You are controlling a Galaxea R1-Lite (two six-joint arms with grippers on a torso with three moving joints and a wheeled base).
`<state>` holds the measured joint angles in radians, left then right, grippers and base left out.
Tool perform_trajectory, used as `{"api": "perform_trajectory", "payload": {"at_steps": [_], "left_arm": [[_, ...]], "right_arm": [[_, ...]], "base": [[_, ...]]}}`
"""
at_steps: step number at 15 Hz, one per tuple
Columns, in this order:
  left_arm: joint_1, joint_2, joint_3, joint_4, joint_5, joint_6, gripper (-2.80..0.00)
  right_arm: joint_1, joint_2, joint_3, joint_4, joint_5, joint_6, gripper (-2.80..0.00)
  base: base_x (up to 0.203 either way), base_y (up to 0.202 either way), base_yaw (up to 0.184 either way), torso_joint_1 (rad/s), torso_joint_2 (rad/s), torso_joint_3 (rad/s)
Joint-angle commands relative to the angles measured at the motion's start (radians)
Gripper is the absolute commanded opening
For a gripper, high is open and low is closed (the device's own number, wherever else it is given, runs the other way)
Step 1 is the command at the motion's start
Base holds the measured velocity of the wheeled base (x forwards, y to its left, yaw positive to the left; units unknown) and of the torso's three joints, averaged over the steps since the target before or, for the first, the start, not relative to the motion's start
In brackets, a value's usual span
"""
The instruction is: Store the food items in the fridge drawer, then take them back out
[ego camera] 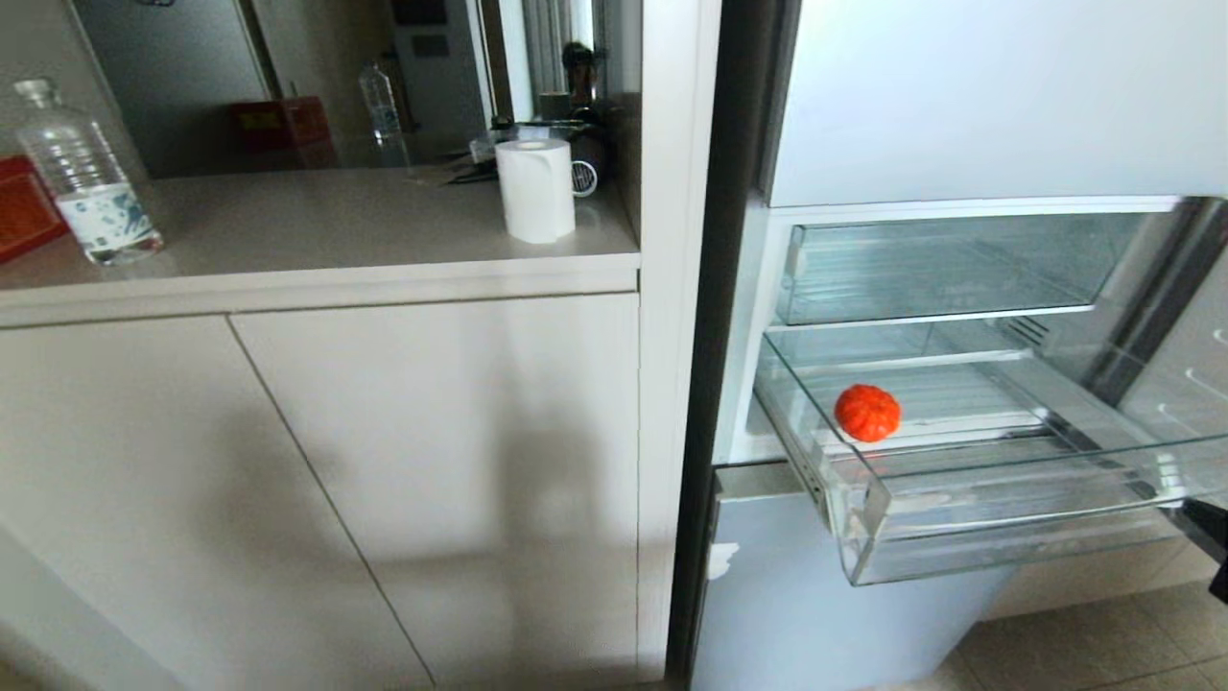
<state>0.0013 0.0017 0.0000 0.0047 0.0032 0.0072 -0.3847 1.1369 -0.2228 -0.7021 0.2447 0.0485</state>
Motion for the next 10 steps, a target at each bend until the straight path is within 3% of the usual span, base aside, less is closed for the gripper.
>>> {"api": "perform_trajectory", "payload": {"at_steps": [1, 3, 8, 9, 10], "left_arm": [[0.0, 0.001, 0.0, 0.0, 0.001, 0.0, -2.8], [0.0, 0.001, 0.0, 0.0, 0.0, -0.001, -2.8], [0.0, 0.0, 0.0, 0.0, 0.001, 0.0, -2.8], [0.0, 0.0, 0.0, 0.0, 0.0, 0.0, -2.8], [0.0, 0.001, 0.0, 0.0, 0.0, 0.0, -2.8]], "right_arm": [[0.001, 0.044, -0.045, -0.048, 0.009, -0.009, -2.8], [0.004, 0.072, -0.173, -0.001, 0.018, -0.018, -2.8], [0.117, 0.213, -0.671, 0.689, 0.019, -0.015, -2.8], [0.165, 0.272, -0.72, 0.751, 0.008, -0.014, 0.0], [0.217, 0.32, -0.753, 0.781, -0.016, -0.013, 0.0]], "base": [[0.004, -0.008, 0.071, 0.002, 0.0, -0.001], [0.0, 0.0, 0.0, 0.0, 0.0, 0.0], [0.0, 0.0, 0.0, 0.0, 0.0, 0.0], [0.0, 0.0, 0.0, 0.0, 0.0, 0.0], [0.0, 0.0, 0.0, 0.0, 0.0, 0.0]]}}
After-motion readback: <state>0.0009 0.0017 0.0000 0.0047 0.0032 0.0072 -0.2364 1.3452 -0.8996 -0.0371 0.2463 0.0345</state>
